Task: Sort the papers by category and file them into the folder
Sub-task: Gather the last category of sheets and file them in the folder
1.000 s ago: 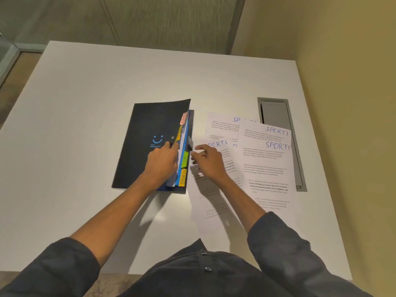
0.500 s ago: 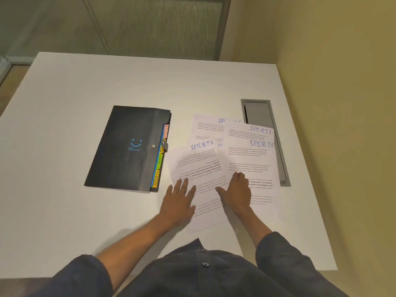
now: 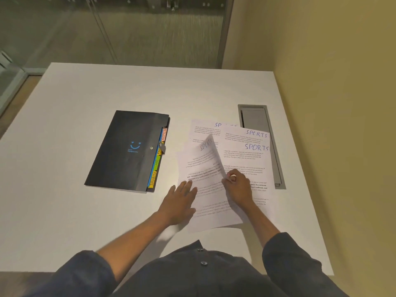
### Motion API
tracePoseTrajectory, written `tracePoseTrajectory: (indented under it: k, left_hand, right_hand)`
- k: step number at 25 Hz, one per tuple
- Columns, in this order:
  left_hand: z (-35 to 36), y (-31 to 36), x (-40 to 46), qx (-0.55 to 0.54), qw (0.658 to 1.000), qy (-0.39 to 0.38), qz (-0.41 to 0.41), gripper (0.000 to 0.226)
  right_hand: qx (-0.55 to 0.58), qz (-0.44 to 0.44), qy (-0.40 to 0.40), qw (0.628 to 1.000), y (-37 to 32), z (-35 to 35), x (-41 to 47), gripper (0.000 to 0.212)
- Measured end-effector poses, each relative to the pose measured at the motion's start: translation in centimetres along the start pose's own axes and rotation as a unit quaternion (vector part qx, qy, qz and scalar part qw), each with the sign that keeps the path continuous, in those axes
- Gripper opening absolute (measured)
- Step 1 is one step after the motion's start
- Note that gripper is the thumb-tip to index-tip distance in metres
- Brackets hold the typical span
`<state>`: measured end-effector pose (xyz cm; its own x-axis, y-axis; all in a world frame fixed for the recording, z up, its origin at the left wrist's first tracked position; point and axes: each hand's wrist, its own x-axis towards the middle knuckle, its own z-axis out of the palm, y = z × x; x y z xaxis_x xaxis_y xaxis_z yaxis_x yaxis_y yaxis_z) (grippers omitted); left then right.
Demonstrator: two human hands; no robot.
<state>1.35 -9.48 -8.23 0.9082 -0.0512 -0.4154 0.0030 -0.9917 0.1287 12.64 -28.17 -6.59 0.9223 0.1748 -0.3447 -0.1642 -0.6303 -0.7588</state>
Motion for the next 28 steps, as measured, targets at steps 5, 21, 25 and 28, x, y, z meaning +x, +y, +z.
tracePoseTrajectory:
  k: [5,21,25,28]
  left_hand:
    - [-1.6,0.9,0.8,-0.243,0.956,0.131,-0.099,0.074]
    - [-4.4,0.9,-0.2,-0.635,0.712,0.180,-0.240,0.025]
    - [-4.1,-0.1,-0.9,-0.616,0.715,0.197,-0.266,0.018]
    - [-3.9,-0.2,-1.1,-0.601,0.726,0.197,-0.269,0.016]
  right_hand:
    - [0.281,0.023,-0.027,0.959,1.0,-5.1,-2.0,0.024]
    - [-0.276,0.143,0.108,0.944,8.6,-7.0,-0.4,0.093]
    - [-0.236,0.154,0.125,0.951,8.1,-7.2,0.3,0.075]
    - [-0.158,0.138,0.161,0.964,7.7,-7.8,0.4,0.045]
